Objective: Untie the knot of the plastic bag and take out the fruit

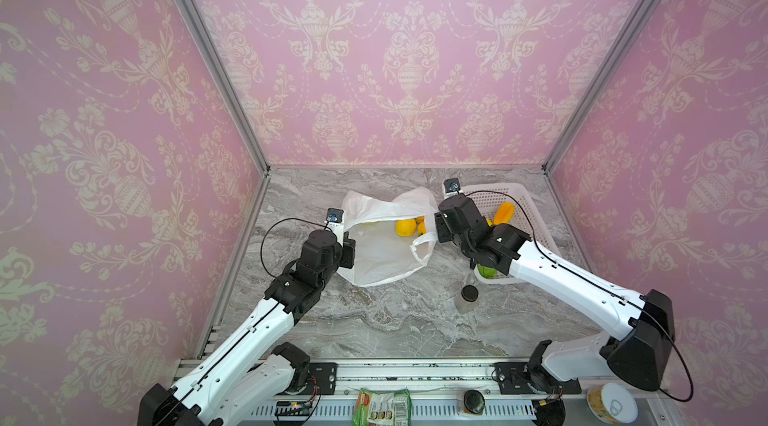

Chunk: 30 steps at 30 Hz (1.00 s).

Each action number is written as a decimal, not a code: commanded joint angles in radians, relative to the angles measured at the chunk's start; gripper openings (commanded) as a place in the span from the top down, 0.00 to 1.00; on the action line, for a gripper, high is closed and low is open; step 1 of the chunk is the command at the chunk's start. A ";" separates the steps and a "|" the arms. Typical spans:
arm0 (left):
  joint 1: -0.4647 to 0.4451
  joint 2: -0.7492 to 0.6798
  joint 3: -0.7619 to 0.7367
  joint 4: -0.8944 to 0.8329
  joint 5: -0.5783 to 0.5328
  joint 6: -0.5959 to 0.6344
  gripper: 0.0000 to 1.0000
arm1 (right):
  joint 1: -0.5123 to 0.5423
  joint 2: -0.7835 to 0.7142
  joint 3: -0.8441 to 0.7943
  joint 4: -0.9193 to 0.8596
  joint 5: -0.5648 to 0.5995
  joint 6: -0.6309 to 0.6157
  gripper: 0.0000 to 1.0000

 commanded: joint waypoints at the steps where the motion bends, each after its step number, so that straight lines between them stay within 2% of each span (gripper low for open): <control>1: 0.005 0.003 0.009 -0.021 -0.025 -0.006 1.00 | 0.066 -0.002 0.043 -0.008 -0.007 -0.048 0.35; 4: 0.005 0.004 0.012 -0.022 -0.027 -0.006 1.00 | 0.170 0.001 0.086 -0.003 0.071 -0.108 0.28; 8: 0.004 0.004 0.009 -0.021 -0.027 -0.005 1.00 | 0.308 0.005 0.146 0.004 0.171 -0.167 0.27; 11: 0.004 0.003 0.010 -0.023 -0.030 -0.006 1.00 | 0.405 0.003 0.155 0.053 0.206 -0.202 0.31; 13: 0.003 -0.001 0.009 -0.021 -0.028 -0.006 1.00 | 0.455 0.005 0.117 0.140 0.165 -0.178 0.38; 16: 0.004 -0.001 0.006 -0.019 -0.028 -0.007 1.00 | 0.475 0.047 0.019 0.333 -0.011 -0.092 0.53; 17: 0.005 -0.002 0.008 -0.020 -0.028 -0.007 1.00 | 0.484 0.082 -0.012 0.400 -0.005 -0.056 0.58; 19: 0.004 -0.006 0.005 -0.021 -0.029 -0.007 1.00 | 0.492 0.155 -0.044 0.475 0.029 0.012 0.60; 23: 0.004 -0.015 -0.001 -0.016 -0.026 -0.009 1.00 | 0.490 0.270 -0.057 0.585 0.025 0.083 0.66; 30: 0.003 -0.020 -0.003 -0.016 -0.033 -0.009 1.00 | 0.467 0.415 0.003 0.529 0.097 0.197 0.74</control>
